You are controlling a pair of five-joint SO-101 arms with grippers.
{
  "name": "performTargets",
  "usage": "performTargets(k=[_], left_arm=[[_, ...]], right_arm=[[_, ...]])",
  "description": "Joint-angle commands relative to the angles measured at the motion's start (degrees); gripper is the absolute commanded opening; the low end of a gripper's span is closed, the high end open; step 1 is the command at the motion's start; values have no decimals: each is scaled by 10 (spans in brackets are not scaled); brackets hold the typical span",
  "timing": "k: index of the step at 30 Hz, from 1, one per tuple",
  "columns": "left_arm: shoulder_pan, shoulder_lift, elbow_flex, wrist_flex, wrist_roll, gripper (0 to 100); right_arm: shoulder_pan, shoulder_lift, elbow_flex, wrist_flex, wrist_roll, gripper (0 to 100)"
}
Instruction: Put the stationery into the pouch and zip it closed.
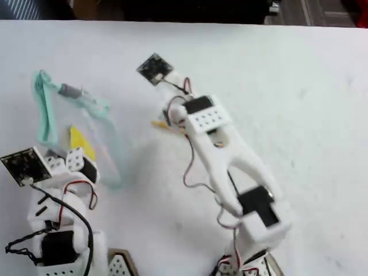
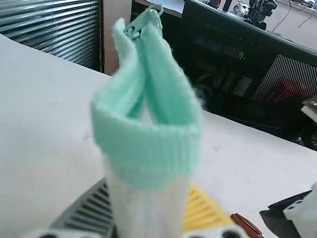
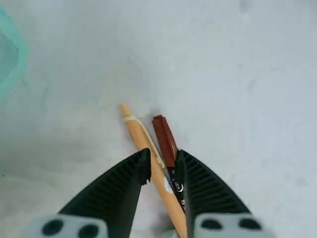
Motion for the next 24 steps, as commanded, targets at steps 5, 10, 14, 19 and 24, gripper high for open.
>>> performTargets(k=[5,10,14,19,24], left_arm=[[-5,-10,-38,-22,7,23],[-5,-10,-38,-22,6,23],[-5,-10,-37,-22,6,23],[-5,-10,-37,-22,6,23],[-4,-10,-33,-22,6,23]], right_arm=[[2,151,-202,97,7,180],[5,211,-265,115,7,180],[11,240,-287,113,7,180],[15,262,-300,111,7,180],[15,285,-300,111,7,180]])
